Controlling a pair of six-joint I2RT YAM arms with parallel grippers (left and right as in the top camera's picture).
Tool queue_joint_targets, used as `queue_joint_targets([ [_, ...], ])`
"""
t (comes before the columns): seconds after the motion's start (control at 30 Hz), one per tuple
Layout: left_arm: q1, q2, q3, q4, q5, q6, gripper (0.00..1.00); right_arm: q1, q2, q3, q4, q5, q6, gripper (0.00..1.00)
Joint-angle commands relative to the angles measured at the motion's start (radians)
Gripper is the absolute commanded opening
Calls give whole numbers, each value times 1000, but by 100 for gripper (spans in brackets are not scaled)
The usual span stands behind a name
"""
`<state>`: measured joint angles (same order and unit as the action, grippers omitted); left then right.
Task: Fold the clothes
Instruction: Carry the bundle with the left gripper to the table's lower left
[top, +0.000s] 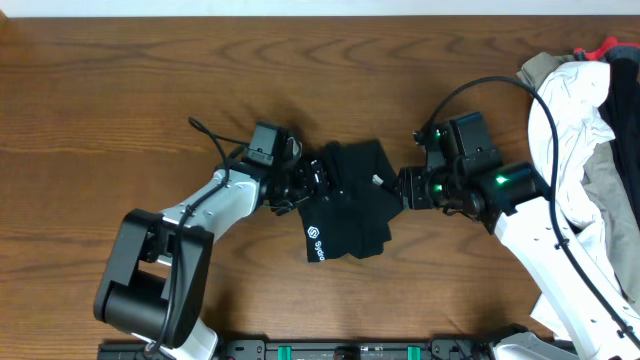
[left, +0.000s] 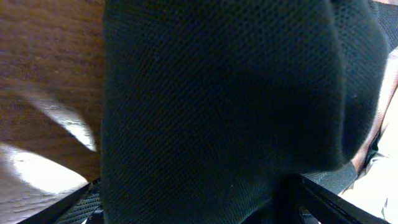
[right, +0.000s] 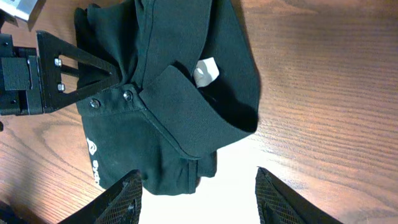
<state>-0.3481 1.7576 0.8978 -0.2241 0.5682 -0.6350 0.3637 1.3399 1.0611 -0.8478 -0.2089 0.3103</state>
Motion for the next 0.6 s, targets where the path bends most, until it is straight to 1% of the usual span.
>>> queue_joint_targets([
  [0.0,-8,8,-31,-3,-23,-19,87,-5,-2,5,-11,-5,-13,56],
  [0.13,-7,-29,-31,21,16,66,87,-5,-2,5,-17,-5,-32,56],
  [0.33,1,-83,-31,-25,9,125,88,-5,-2,5,-21,-5,-48,56],
  [0.57,-29,-85,-32,-54,15,221,89,-5,-2,5,-20,-1,-65,56],
])
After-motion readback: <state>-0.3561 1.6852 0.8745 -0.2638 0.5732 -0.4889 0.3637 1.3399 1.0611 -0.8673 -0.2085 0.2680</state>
